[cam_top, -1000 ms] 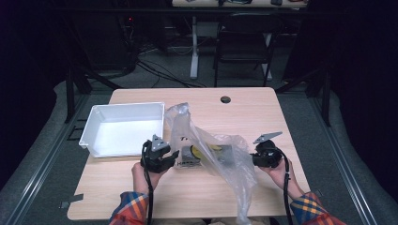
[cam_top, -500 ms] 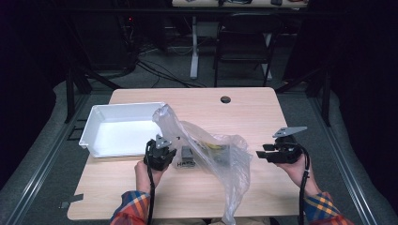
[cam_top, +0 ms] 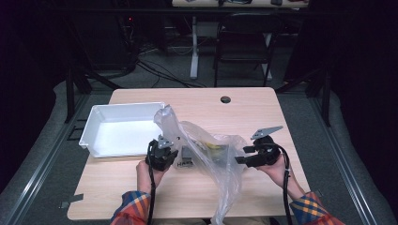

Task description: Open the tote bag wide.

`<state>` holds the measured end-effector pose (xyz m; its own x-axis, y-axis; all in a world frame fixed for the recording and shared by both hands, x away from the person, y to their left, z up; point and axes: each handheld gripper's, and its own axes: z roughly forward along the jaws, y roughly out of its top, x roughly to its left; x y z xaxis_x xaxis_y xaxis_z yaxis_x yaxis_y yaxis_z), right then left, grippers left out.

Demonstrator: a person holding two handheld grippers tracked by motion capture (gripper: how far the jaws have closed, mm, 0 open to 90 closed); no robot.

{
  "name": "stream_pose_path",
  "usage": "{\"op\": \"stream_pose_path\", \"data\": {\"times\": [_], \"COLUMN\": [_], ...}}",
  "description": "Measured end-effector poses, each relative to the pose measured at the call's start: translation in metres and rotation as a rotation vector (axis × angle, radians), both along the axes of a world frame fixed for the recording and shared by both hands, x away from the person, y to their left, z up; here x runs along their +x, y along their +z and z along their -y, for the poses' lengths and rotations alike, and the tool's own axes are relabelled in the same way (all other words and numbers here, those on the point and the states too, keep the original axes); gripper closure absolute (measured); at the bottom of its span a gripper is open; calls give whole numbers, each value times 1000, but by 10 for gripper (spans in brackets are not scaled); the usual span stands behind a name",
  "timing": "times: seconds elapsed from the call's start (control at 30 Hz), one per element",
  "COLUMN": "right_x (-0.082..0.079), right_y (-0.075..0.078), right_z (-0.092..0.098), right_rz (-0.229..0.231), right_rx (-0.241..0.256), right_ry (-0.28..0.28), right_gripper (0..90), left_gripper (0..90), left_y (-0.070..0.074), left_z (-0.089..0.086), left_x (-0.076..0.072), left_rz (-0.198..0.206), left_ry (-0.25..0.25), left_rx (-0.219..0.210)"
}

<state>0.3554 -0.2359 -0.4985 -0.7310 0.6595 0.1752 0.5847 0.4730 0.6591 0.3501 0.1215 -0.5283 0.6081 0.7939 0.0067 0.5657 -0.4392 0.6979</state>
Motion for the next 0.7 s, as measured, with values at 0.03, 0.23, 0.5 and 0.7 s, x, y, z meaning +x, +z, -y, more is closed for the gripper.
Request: {"op": "stream_pose_path", "data": {"times": [0.03,0.23,0.5,0.7], "right_x": [0,5,8,12], "right_y": [0,-15,-17,-18], "right_z": [0,-7,-3,6], "right_rz": [0,-11,23,31], "right_rx": [0,-59,-82,-74], "right_ry": [0,-6,-36,-72], "right_gripper": [466,798,900,898], "left_gripper": [890,890,892,892], "left_y": [0,-1,-2,-5], "left_z": [0,2,-2,-8], "left_x": [0,0,1,2], "left_rz": [0,-2,-13,-33], "left_ry": [-1,-1,-6,17], "left_rx": [0,-10,0,4]}}
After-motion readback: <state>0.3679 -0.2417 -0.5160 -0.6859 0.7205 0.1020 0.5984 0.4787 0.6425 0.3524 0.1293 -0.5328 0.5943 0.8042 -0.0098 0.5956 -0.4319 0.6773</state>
